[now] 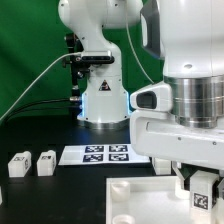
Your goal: Assemble one leg
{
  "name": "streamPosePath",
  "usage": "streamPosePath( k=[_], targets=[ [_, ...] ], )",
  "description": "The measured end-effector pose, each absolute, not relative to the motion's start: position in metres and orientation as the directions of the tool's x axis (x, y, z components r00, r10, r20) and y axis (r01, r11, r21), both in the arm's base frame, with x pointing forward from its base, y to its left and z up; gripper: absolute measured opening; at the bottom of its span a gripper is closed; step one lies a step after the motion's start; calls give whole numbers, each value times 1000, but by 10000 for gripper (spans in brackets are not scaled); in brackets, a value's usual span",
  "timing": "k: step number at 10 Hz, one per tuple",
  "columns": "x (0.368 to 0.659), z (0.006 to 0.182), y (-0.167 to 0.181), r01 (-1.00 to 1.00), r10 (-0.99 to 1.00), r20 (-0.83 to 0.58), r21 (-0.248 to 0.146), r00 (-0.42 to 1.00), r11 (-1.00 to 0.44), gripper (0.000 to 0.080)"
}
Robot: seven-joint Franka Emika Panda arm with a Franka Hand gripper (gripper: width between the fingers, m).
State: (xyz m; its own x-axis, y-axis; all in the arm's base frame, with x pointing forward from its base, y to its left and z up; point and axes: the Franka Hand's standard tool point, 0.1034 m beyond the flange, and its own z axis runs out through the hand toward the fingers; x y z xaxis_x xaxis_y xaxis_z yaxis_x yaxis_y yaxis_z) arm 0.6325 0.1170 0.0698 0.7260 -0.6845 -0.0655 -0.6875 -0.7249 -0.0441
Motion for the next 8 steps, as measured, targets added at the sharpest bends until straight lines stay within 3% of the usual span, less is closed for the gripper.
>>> streamPosePath(
  k=[1, 4, 6, 8],
  targets=[
    [633, 70, 116, -788, -784, -77, -39, 616, -615, 291],
    [631, 69, 113, -998, -982, -182, -49, 53, -45, 291],
    [632, 69, 115, -979, -958, -207, -18, -196, 204, 292],
    [632, 70, 115, -951, -930, -208, 3, -302, 308, 292]
  ],
)
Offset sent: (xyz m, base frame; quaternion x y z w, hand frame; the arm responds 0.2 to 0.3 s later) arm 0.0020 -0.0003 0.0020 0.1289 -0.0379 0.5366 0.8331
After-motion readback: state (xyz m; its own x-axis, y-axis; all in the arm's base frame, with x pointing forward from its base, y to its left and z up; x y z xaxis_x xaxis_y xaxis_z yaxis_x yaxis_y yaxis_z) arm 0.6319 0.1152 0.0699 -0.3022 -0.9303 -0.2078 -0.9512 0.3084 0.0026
